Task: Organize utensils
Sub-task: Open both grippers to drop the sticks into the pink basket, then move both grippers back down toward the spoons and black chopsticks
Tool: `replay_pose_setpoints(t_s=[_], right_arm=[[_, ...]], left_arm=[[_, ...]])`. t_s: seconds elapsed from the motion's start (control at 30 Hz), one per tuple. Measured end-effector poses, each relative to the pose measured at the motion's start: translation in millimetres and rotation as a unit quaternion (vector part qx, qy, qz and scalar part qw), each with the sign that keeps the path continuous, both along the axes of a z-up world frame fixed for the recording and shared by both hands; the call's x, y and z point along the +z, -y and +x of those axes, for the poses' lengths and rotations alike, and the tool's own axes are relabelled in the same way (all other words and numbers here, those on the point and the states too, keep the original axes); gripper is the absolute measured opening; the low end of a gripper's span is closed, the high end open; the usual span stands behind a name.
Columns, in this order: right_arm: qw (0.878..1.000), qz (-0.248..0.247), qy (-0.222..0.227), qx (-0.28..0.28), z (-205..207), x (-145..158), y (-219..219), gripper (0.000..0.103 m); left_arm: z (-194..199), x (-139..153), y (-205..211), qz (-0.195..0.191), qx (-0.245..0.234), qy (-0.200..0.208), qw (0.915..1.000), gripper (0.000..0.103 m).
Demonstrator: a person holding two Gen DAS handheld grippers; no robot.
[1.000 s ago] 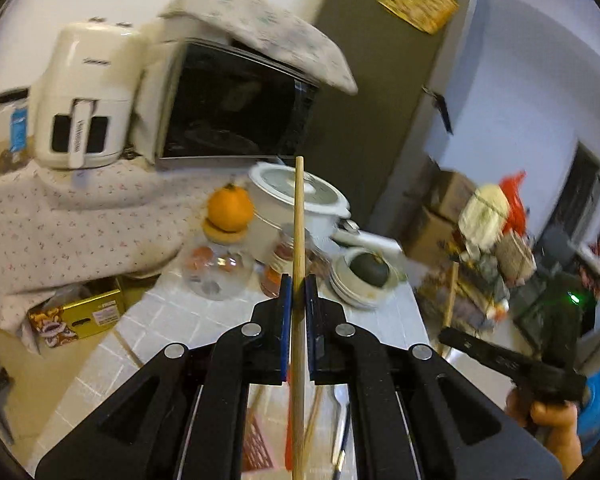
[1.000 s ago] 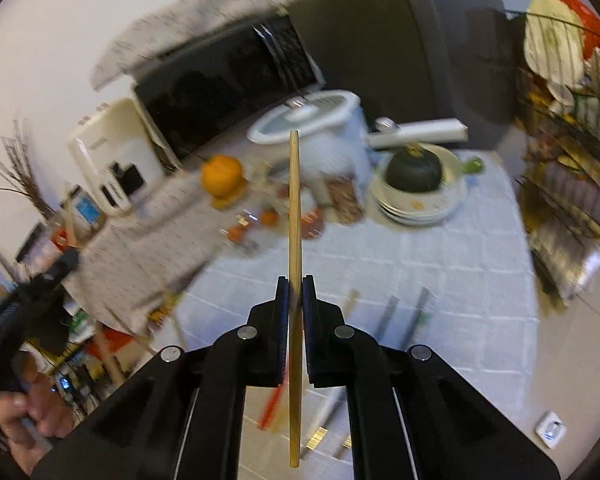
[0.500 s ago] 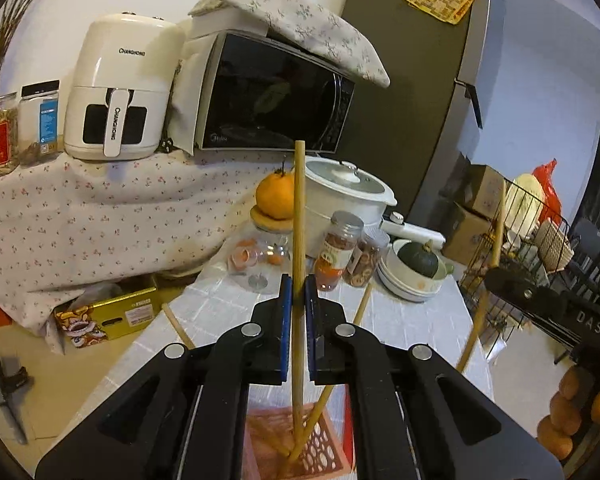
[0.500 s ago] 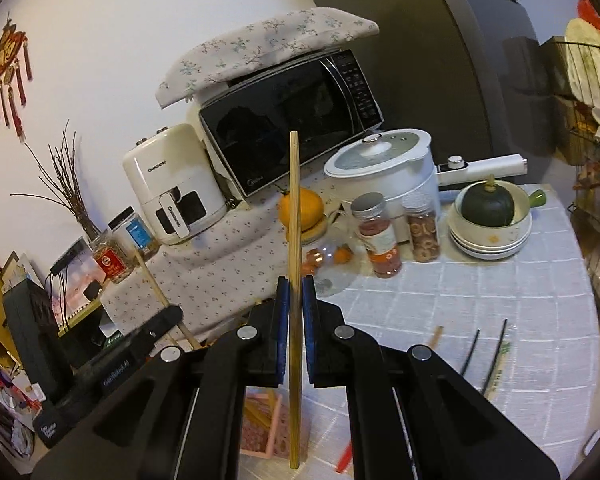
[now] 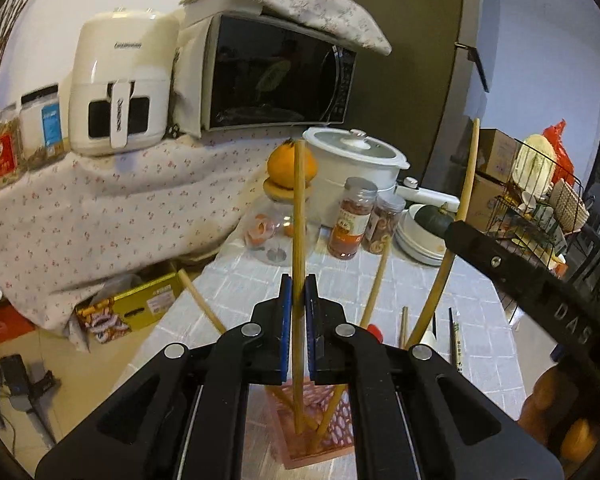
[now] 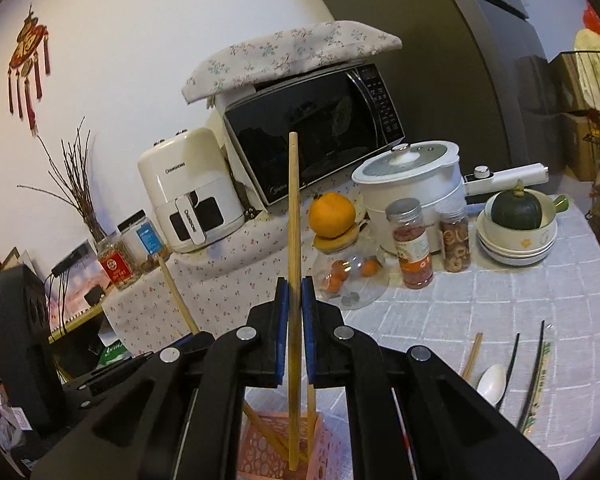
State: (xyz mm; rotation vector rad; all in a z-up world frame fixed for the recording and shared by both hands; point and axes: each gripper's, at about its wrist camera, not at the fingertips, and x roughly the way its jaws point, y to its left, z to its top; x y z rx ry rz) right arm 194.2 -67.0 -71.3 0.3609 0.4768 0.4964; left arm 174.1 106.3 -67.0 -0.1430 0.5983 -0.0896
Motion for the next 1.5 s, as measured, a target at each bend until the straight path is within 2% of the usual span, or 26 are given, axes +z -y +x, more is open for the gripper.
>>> replay_pose_setpoints(t_s=[0.1,0.17,0.23,0.4,0.5,0.57,0.63,0.77,0.87,1.0,1.1,1.13,1.23,1.33,1.43,1.5], right_arm=[[1.000,-0.006,0.003,0.004,-0.2,-5.5,-7.0,0.007],[1.000,-0.012,0.006,0.008,-0.1,-7.7,-11.7,0.007],[1.000,-0.014,0.005,0.011,0.0,-10.2,-14.0,0.007],[0.999,-0.026,0.009,0.020,-1.2,-13.5,-19.6,0.007],[0.999,-0.035,0.002,0.041,-0.1,-15.8,-25.2,0.010],[0.996,-0.060,-0.010,0.062,1.6,-18.3,-32.9,0.013],[0.993,-0.084,-0.030,0.078,4.0,-20.0,-37.8,0.016],[0.994,-0.055,-0.057,0.077,11.6,-9.6,-19.5,0.017],[0.996,-0.036,-0.056,0.059,15.8,4.7,1.5,0.017],[0.997,-0.001,-0.077,0.019,24.7,22.6,47.7,0.018],[0.994,0.013,-0.103,-0.018,31.4,29.6,84.5,0.029],[0.993,0.015,-0.112,-0.030,32.2,29.2,94.8,0.029],[0.986,0.007,-0.158,-0.054,35.3,26.2,130.7,0.029],[0.972,-0.011,-0.222,-0.069,38.3,12.9,160.0,0.029],[0.956,0.004,-0.282,-0.078,41.8,-7.8,183.6,0.029],[0.945,-0.008,-0.313,-0.090,43.8,-22.6,193.0,0.029]], left_arm=[[3.6,-6.0,-5.9,-0.012,0.001,-0.029,0.9995,0.007],[4.8,-7.3,-9.6,-0.016,0.003,-0.045,0.9989,0.018],[3.6,-3.9,-14.0,-0.025,0.008,-0.049,0.9985,0.037],[-3.9,16.8,-22.9,-0.036,0.022,-0.047,0.9980,0.039],[-5.7,25.5,-32.4,-0.051,0.044,-0.069,0.9953,0.039],[-5.4,27.7,-38.7,-0.059,0.062,-0.088,0.9925,0.039],[-6.5,30.7,-44.2,-0.064,0.069,-0.097,0.9909,0.044],[-10.8,37.1,-44.7,-0.059,0.076,-0.092,0.9911,0.045],[-13.9,43.3,-36.2,-0.062,0.061,-0.089,0.9922,0.045],[-19.7,54.8,-14.2,-0.046,0.034,-0.071,0.9958,0.045],[-22.6,58.8,10.7,-0.036,0.000,-0.066,0.9972,0.045],[-22.8,58.7,19.7,-0.033,-0.012,-0.066,0.9972,0.045],[-23.0,54.3,43.5,-0.022,-0.041,-0.072,0.9963,0.045],[-21.1,41.2,76.2,-0.012,-0.084,-0.090,0.9923,0.045],[-15.8,21.8,108.3,0.003,-0.123,-0.122,0.9849,0.045],[-9.1,5.5,127.6,0.015,-0.135,-0.146,0.9800,0.045]])
